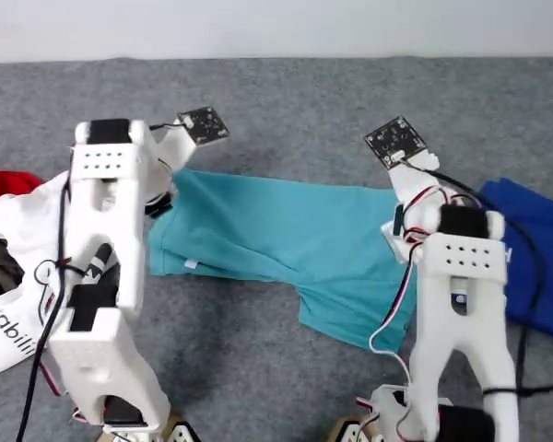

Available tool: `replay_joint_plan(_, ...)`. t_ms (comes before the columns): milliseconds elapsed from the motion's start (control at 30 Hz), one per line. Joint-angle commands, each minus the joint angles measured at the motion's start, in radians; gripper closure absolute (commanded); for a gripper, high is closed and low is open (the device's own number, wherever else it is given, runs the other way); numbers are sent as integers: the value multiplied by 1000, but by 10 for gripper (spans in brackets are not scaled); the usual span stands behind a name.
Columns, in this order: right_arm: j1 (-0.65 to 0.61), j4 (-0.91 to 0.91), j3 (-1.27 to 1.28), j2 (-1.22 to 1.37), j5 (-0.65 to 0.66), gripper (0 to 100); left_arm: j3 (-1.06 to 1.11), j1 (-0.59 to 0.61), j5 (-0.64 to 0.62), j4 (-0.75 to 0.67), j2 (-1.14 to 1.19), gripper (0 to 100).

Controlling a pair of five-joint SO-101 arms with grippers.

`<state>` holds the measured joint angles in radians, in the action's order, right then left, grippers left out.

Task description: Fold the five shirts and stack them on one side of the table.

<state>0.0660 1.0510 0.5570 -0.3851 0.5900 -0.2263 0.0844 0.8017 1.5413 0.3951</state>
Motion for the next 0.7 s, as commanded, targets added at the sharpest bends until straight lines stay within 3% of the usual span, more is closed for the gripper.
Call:
replay_joint_plan(0,2,-194,23,84,-17,976,4,-9,-107,-78,83,994)
replay_joint_plan(133,4,-283,5,240,-17,988,4,-2,-150,-55,204,994)
replay_joint_plan(267,19,-282,-58,337,-29,988,4,0,-149,58,250,994)
replay_joint_plan(433,42,-282,-118,381,-80,989,1,8,-149,144,212,995)
replay_joint_plan(667,42,-282,-124,387,-80,989,4,32,-149,158,83,994)
